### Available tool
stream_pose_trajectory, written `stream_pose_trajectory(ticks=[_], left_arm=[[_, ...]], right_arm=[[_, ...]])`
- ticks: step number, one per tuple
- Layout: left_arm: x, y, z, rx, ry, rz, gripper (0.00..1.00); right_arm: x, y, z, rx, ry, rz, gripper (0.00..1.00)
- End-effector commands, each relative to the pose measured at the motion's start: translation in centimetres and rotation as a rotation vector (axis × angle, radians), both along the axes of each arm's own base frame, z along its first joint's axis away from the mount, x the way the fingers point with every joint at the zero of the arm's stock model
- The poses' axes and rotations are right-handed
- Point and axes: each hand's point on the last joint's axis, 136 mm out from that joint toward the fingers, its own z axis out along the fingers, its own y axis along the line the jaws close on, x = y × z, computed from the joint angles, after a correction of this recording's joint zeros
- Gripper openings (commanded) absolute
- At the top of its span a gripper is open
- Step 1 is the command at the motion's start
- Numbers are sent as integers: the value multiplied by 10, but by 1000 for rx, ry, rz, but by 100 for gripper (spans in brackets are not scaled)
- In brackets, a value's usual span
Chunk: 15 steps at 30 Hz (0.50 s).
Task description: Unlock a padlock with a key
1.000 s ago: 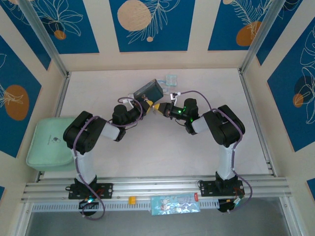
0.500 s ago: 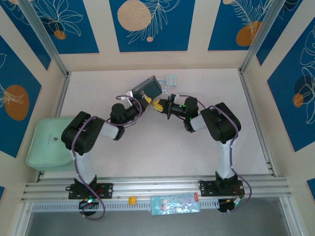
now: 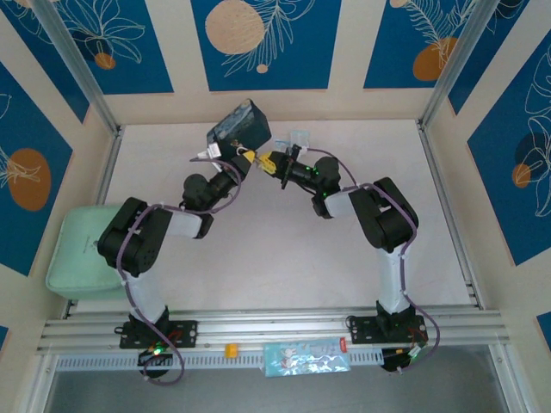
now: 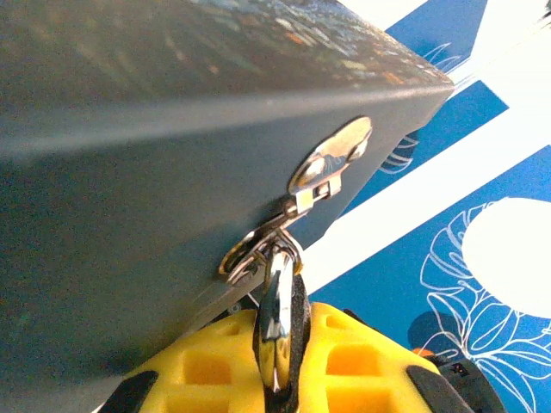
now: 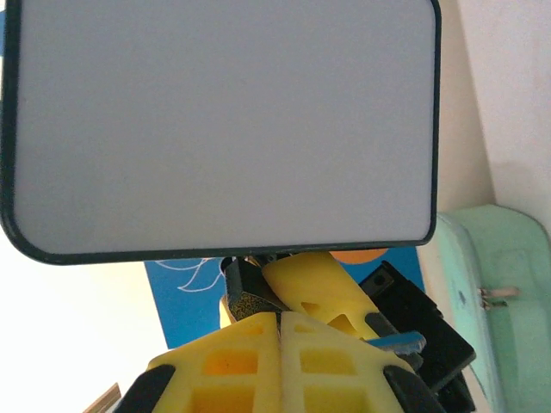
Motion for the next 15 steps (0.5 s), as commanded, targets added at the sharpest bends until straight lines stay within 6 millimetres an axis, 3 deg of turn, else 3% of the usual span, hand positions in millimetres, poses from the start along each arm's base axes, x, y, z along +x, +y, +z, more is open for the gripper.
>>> stream_pose_trajectory(ticks=[1,7,15], left_arm=[[-67,-58,-12,92,-55,-359,0],[-60,-50,-18,92,-34,-312,0],[-51,-41,-28,96,-7,-259,0]], right_arm=[[41,-23,46,376,380,-83,0],[31,-26,8,339,465,-124,0],[12,-7,-20,251,479,-59,0]])
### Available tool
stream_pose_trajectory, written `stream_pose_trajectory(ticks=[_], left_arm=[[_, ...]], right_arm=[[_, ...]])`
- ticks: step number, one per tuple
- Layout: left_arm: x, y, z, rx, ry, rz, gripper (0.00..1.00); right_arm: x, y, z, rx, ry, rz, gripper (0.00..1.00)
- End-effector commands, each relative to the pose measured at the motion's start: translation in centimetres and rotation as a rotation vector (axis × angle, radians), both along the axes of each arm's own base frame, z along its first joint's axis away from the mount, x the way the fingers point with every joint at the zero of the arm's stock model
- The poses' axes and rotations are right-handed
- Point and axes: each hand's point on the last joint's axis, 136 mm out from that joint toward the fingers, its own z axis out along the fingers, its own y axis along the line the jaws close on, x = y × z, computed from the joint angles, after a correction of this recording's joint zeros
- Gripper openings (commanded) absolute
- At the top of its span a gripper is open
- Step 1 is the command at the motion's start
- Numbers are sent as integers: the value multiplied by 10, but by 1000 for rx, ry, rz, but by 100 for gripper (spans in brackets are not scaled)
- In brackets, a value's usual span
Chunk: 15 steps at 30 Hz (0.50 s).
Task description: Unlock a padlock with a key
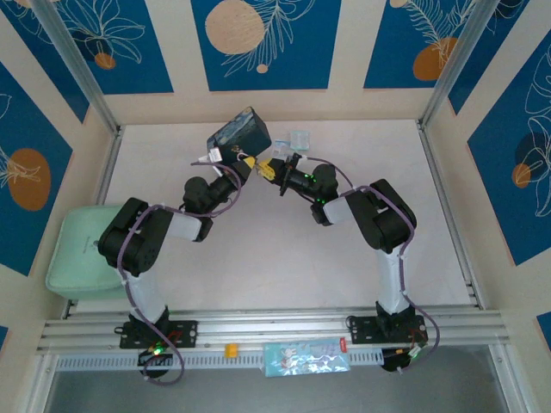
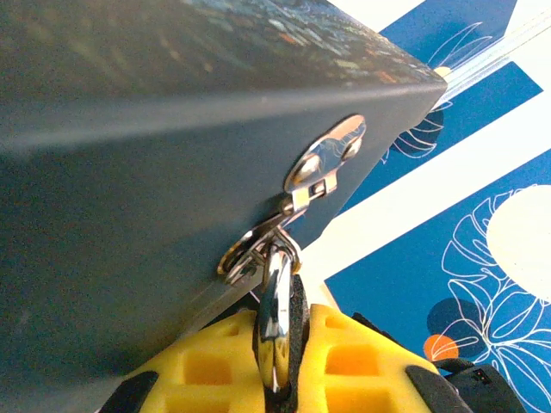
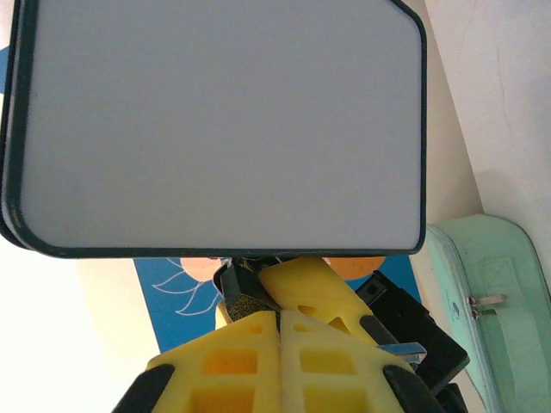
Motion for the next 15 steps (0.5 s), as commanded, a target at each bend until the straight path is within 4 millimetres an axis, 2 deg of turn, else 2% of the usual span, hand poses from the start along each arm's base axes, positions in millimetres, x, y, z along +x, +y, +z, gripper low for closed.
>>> stream_pose_trajectory(ticks=[1,7,15], left_arm=[[-46,-41,-6,45,-47,-253,0],[-44,-35,-25,61,-1,-215,0],[-49,-29,-52,90,62,-194,0]], right_arm=[[18,-5,5,257,394,-15,0],[4,7,-23,164,361,19,0],[-19,-3,-60,-16,273,6,1]])
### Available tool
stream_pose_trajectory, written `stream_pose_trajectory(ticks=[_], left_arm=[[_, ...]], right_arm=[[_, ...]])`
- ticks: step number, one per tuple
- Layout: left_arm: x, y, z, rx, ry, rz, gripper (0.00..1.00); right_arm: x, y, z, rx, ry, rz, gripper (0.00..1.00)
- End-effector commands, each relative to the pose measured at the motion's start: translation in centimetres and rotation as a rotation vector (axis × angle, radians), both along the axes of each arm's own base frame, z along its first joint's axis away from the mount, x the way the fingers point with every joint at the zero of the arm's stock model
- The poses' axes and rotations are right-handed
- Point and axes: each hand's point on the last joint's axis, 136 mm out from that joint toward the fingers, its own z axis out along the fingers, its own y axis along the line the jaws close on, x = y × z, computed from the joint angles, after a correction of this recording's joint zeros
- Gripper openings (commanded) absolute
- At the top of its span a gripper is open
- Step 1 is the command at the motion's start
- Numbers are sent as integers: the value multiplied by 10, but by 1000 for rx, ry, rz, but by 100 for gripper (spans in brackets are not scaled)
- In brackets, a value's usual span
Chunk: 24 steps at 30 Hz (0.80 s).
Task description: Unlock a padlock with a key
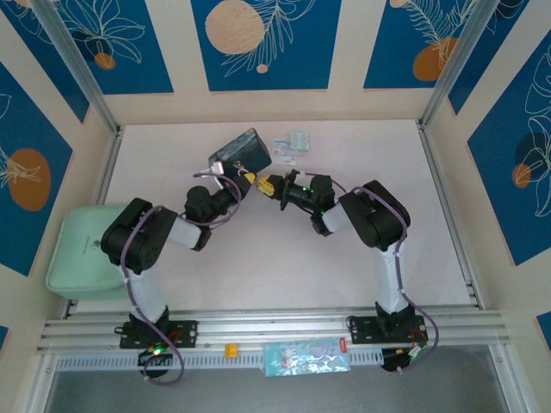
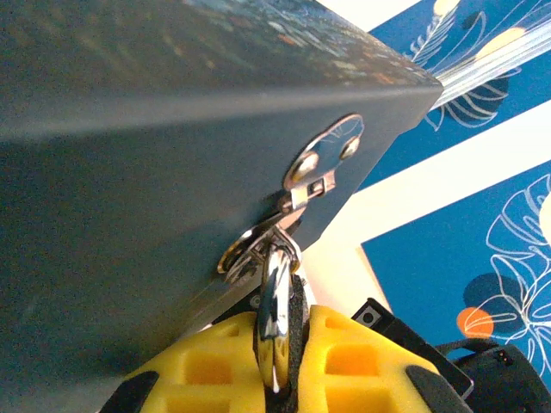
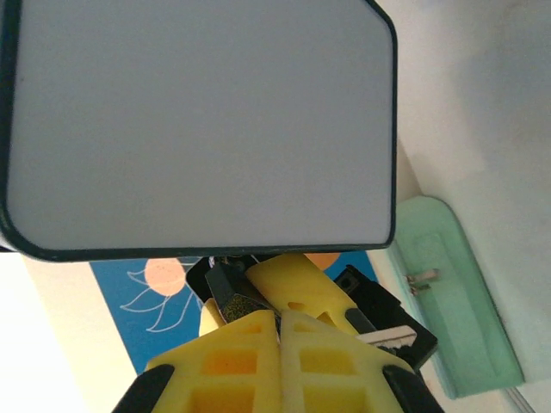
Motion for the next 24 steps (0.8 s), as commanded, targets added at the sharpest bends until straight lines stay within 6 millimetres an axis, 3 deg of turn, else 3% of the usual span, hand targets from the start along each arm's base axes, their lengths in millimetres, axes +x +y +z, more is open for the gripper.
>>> stream_pose_trajectory(ticks=[1,6,9,13,16,24], left_arm=[[-32,-30,4,13,-63,-178,0],[-32,-28,-9,19,-27,-167,0],[-34,-26,-25,25,22,-156,0],[-36,-21,-41,41,60,-136,0],[-35,-18,-49,37,98,-118,0],[-30,-16,-61,-26,222,-82,0]], right_arm=[[1,-6,-4,24,134,-31,1],[-8,-6,-22,-54,131,-3,7],[-15,-6,-30,-89,114,16,20],[-24,-20,-37,-167,67,-7,34],[-33,-35,-44,-274,19,-7,38],[-59,-51,-35,-625,-188,110,48]])
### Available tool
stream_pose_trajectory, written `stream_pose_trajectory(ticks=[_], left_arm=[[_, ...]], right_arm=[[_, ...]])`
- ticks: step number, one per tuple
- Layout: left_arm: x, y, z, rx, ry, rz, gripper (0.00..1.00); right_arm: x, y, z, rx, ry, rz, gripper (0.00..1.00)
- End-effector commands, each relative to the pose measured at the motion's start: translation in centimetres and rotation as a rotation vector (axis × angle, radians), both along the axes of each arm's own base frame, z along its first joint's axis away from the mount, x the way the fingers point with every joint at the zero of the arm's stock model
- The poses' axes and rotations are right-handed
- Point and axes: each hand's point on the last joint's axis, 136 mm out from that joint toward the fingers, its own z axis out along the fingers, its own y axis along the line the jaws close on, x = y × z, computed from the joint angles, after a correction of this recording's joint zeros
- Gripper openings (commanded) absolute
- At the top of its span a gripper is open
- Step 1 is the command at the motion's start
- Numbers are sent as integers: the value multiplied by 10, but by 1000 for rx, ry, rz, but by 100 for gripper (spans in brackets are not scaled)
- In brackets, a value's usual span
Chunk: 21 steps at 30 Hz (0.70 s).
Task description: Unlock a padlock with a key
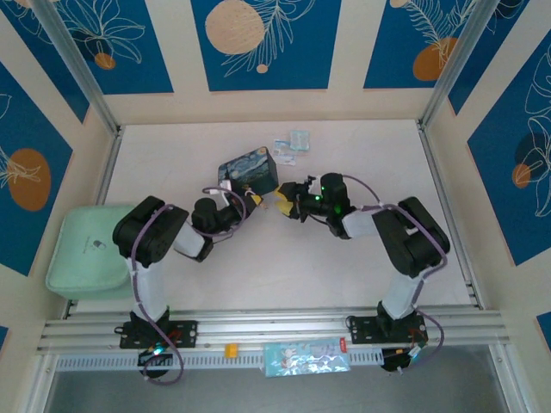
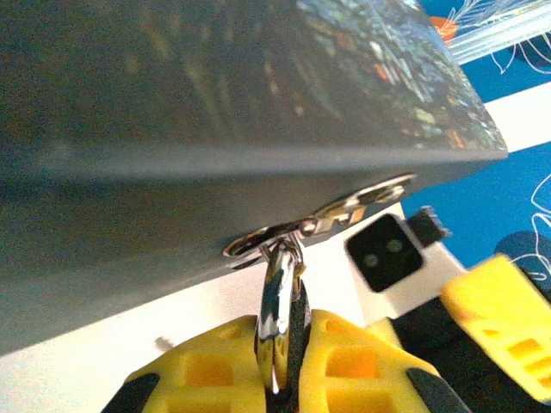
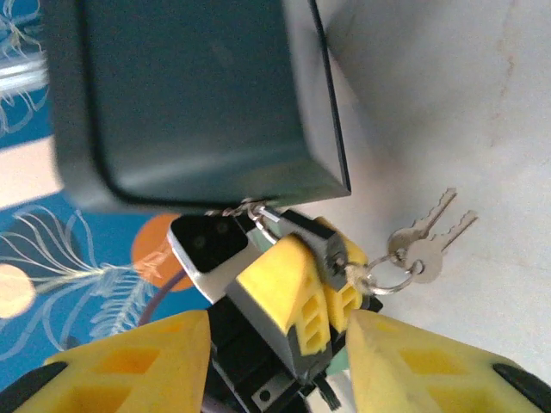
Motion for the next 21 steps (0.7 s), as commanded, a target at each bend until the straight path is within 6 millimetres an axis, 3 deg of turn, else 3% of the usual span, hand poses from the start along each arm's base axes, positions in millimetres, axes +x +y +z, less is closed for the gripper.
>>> stream_pose_trajectory(ticks=[1,11,15,21], left_arm=[[-1,-3,-1,-37,52,1,0],[-9,-3,-20,35,273,-3,0],[-10,-4,-17,49,324,-4,0],[-12,-10,-10,37,387,-29,0]], right_arm=[[-18,-9,-19,-253,-69,98,48],[-40,11,-22,-774,-403,508,51],[-39,12,-20,-962,-522,640,51],[-44,7,-39,-1207,-628,843,49]])
